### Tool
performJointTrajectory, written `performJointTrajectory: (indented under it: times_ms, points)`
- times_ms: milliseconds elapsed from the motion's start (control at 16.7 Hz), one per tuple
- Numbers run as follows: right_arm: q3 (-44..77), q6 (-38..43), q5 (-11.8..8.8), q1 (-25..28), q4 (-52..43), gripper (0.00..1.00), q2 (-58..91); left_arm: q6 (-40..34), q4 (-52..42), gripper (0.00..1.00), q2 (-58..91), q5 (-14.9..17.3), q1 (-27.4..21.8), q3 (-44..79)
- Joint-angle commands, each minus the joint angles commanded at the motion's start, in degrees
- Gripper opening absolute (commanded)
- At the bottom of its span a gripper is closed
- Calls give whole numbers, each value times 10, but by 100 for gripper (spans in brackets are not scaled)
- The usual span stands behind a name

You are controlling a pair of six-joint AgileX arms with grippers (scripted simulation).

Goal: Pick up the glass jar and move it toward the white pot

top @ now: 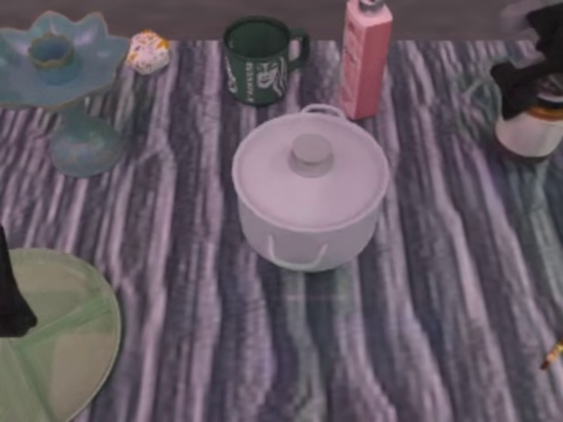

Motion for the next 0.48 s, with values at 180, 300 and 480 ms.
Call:
performJointTrajectory:
  times_ms: [180,300,480]
  points:
    - [-84,0,-1,3,1,0,-85,0,0,100,0,0,0,0]
    - [-143,0,-2,5,0,0,-145,0,0,100,0,0,0,0]
    - [-216,1,-2,7,-1,0,-219,0,0,100,0,0,0,0]
